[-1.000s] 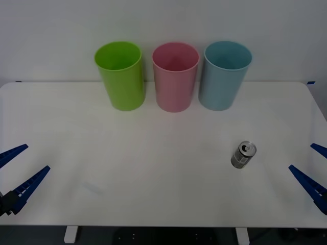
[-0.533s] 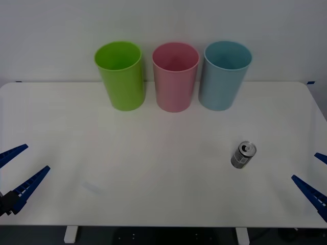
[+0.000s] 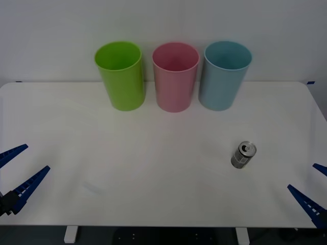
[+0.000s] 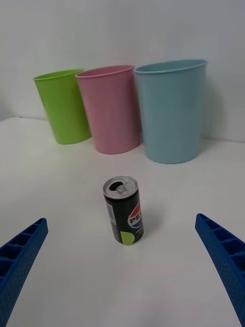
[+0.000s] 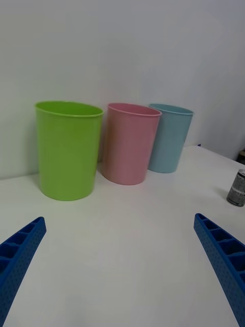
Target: Grasp the object on the table and drop it into the matching bin: aluminum can to the light blue bin, PET bottle to the pink bin.
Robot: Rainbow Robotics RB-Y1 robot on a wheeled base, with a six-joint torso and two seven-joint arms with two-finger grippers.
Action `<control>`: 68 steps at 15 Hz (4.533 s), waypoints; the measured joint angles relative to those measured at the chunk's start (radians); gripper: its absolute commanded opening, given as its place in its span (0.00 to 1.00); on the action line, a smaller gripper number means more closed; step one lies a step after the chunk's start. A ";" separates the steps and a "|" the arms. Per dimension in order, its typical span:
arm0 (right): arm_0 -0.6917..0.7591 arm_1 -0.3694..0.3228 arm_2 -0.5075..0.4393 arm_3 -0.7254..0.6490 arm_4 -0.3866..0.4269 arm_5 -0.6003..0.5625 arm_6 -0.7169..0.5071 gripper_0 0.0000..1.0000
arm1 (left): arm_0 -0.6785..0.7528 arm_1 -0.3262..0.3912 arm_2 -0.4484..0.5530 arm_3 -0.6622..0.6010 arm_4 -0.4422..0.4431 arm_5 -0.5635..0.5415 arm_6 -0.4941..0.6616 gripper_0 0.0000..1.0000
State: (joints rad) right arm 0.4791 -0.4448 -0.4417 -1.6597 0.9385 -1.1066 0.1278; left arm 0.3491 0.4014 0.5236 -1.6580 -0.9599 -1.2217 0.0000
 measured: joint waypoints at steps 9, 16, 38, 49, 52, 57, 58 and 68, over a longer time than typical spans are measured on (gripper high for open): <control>0.025 0.000 0.169 0.000 0.002 0.233 0.204 1.00 | 0.000 0.000 0.000 0.000 0.000 0.000 0.000 1.00; -0.001 0.021 0.302 0.000 -0.002 0.358 0.228 1.00 | 0.000 0.000 0.000 0.000 0.000 0.000 0.000 1.00; -0.250 0.141 0.414 0.156 0.069 0.569 0.266 1.00 | 0.000 0.000 0.000 0.000 0.000 0.000 0.000 1.00; -0.303 0.141 0.498 0.156 0.066 0.719 0.271 1.00 | 0.000 0.000 0.000 0.000 0.000 0.000 0.000 1.00; -0.304 0.141 0.502 0.156 0.066 0.726 0.272 1.00 | 0.000 0.000 0.000 0.000 0.000 0.000 0.000 1.00; -0.304 0.141 0.501 0.156 0.066 0.728 0.283 0.00 | 0.000 0.000 0.000 0.000 0.000 0.000 0.000 1.00; -0.304 0.141 0.500 0.156 0.065 0.728 0.283 0.00 | 0.000 0.000 0.000 0.000 0.000 0.000 0.000 1.00; -0.304 0.141 0.477 0.154 0.036 0.692 0.278 0.00 | 0.000 0.000 0.000 0.000 0.000 0.000 0.000 1.00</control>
State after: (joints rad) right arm 0.1749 -0.3037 0.0349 -1.5060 0.9743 -0.4146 0.4057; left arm 0.3491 0.4014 0.5236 -1.6581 -0.9599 -1.2217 0.0000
